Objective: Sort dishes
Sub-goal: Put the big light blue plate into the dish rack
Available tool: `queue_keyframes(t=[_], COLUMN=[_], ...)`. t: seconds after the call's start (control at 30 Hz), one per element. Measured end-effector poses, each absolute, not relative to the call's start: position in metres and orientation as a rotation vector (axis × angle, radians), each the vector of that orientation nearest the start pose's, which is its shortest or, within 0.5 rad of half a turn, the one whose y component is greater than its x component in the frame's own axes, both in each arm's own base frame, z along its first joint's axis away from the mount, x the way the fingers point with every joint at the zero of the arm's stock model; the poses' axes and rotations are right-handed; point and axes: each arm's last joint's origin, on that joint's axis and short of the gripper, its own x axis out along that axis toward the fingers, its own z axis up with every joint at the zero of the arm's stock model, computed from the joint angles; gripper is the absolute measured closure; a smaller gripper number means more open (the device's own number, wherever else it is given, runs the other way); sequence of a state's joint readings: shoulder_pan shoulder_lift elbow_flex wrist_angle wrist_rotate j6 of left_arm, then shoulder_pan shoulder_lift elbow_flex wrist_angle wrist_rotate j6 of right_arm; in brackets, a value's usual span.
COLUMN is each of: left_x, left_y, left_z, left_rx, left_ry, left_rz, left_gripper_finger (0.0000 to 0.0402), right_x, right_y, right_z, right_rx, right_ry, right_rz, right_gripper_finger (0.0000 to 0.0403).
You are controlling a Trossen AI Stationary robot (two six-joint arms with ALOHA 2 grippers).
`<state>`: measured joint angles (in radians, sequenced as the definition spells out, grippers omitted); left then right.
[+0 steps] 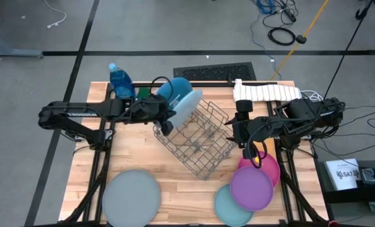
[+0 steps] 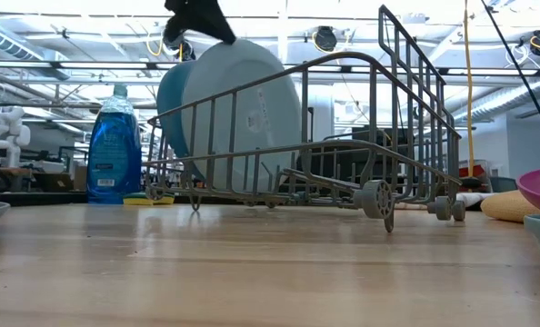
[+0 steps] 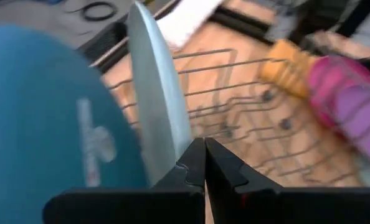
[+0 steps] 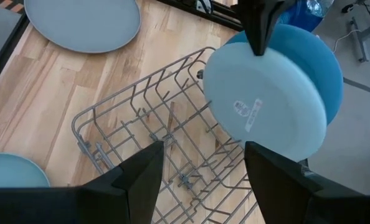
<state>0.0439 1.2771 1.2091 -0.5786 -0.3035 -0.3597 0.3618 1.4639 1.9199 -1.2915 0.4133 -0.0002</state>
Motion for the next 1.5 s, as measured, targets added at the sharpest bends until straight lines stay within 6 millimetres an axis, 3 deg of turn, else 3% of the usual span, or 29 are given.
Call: queue_keyframes(t=[0.47, 0.53, 0.7, 0.83, 1.1, 1.23, 1.5], left_x=[0.233, 0.232, 0.243, 0.259, 0.291, 0.29, 0.28], left_y=[0.025, 0.021, 0.001, -0.006, -0.005, 0.002, 0.026], left_z=[0.371, 0.377, 0.395, 0.382, 0.345, 0.338, 0.327], left_rx=[-0.21, -0.203, -0.18, -0.145, -0.126, -0.083, -0.182], left_ry=[0.434, 0.4, 0.261, 0.319, 0.479, 0.526, 0.62], left_rz=[0.634, 0.558, 0.173, 0.13, 0.246, 0.394, 0.597], left_gripper_finger=[0.04, 0.04, 0.04, 0.04, 0.0401, 0.0401, 0.0401], right_x=[0.235, 0.235, 0.235, 0.236, 0.237, 0.237, 0.237], right_y=[0.077, 0.077, 0.076, 0.077, 0.077, 0.077, 0.077], right_z=[0.457, 0.457, 0.457, 0.458, 0.459, 0.459, 0.459], right_rx=[-0.31, -0.31, -0.326, -0.336, -0.325, -0.314, -0.312], right_ry=[0.792, 0.792, 0.791, 0.777, 0.756, 0.756, 0.757], right_rz=[-0.054, -0.054, -0.05, -0.045, -0.046, -0.048, -0.047], right_gripper_finger=[0.0186, 0.0186, 0.0186, 0.0186, 0.0186, 0.0186, 0.0186])
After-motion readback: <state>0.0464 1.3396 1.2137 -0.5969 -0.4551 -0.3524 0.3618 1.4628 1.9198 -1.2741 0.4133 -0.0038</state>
